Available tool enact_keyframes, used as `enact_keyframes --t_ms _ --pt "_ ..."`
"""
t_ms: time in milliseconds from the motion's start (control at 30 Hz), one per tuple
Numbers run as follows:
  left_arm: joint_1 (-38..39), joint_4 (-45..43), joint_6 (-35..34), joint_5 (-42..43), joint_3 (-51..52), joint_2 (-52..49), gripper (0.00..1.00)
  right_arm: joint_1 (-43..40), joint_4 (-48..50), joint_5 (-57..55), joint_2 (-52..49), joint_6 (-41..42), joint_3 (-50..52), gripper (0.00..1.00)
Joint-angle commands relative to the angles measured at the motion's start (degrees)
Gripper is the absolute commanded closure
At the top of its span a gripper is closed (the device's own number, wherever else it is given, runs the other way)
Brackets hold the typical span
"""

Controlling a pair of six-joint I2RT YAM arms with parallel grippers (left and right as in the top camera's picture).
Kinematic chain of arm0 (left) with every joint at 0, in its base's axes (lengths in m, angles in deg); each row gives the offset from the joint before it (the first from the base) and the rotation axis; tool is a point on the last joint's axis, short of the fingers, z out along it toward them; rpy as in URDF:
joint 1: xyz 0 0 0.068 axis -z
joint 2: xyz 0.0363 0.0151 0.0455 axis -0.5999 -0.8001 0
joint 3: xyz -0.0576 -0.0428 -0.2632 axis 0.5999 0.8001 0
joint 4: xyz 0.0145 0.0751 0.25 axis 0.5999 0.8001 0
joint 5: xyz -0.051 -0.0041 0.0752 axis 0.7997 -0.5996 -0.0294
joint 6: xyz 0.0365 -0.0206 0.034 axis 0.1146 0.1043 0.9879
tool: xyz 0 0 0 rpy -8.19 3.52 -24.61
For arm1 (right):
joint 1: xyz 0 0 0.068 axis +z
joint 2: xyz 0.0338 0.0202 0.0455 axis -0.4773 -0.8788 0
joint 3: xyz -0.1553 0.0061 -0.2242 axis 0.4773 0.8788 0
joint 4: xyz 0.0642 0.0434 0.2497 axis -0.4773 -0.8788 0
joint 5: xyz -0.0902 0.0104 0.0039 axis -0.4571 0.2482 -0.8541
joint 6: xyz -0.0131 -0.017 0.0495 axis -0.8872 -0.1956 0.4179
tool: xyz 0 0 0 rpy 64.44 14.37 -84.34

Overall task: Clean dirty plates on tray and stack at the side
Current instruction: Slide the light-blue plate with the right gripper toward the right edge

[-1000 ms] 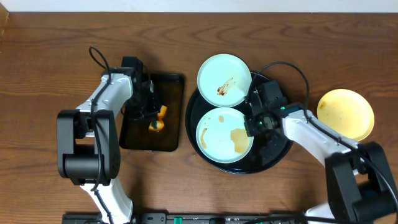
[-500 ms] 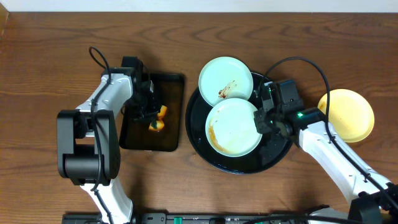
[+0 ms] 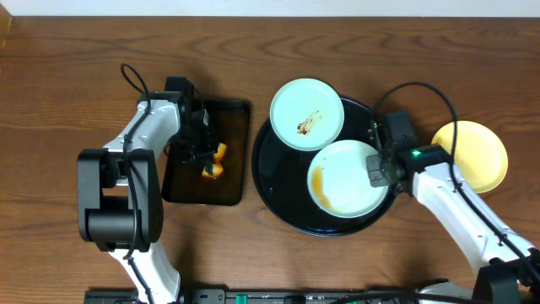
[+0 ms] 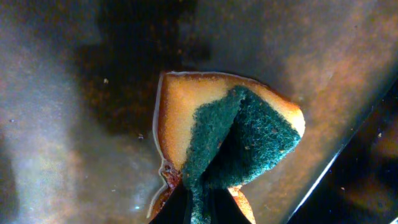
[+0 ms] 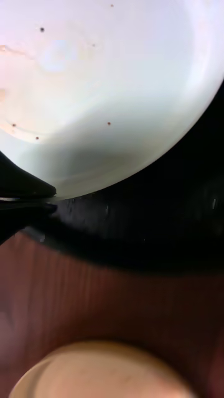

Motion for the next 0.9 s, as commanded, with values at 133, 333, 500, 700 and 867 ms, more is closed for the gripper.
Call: enact_keyframes --t_ms 133,333,500,700,867 --pt "0.0 0.6 0.9 0.7 0.0 -0.7 0.92 -6.6 -3.5 -2.5 0.1 6.3 0.0 0.99" --pt "0.0 0.6 0.9 0.7 0.0 -0.7 0.93 -10.1 -5.8 -2.1 0.1 9.1 2.3 0.99" --pt "0.0 0.6 0.9 0.7 0.0 -0.7 0.93 -11.2 -3.2 -0.3 0.1 10.8 5.6 0.92" --pt "0.0 0.7 0.9 0.7 0.0 -0.7 0.93 -11.2 1.2 6.5 0.1 10.8 8.7 0.82" --pt "0.0 0.8 0.9 0.7 0.0 -0.7 0.93 -11.2 2.4 9.1 0.1 10.8 9.7 0.93"
